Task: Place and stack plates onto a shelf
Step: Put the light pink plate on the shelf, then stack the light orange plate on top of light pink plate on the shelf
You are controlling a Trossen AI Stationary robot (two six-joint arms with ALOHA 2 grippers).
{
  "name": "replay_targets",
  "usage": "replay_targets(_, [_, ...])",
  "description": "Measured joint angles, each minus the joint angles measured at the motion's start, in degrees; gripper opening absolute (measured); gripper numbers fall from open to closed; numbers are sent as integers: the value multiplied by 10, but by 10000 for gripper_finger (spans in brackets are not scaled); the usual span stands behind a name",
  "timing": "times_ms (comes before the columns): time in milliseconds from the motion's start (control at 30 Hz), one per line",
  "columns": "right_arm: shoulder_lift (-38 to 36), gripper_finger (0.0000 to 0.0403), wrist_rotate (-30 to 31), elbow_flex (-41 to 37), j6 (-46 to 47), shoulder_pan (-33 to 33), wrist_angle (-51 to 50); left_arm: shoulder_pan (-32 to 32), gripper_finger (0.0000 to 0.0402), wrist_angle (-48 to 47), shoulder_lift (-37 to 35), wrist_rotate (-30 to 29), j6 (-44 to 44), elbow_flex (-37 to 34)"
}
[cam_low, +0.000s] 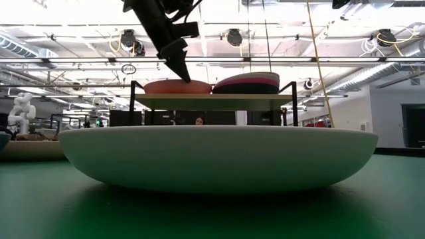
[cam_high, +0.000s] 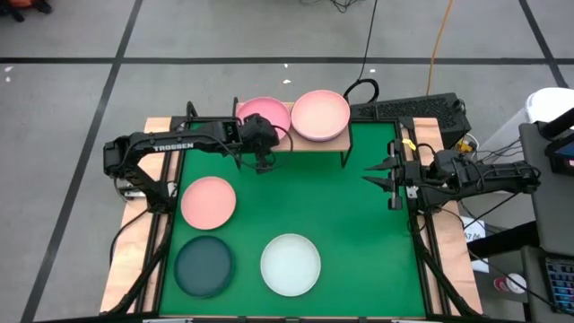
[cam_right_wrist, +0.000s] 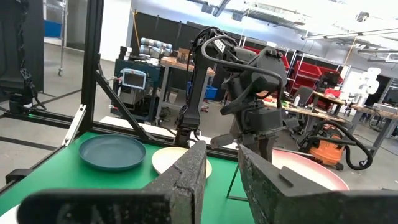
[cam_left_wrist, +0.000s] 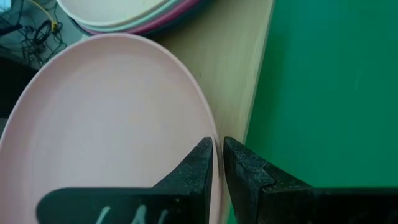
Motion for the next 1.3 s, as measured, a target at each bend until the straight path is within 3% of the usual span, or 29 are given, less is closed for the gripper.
replay_targets(767, [-11,80,0,0,0,0,-8,0,47,64,0,-1,35,0])
replay_targets(1300, [-221,80,0,0,79,0,-230,0,47,63,0,-5,72,0])
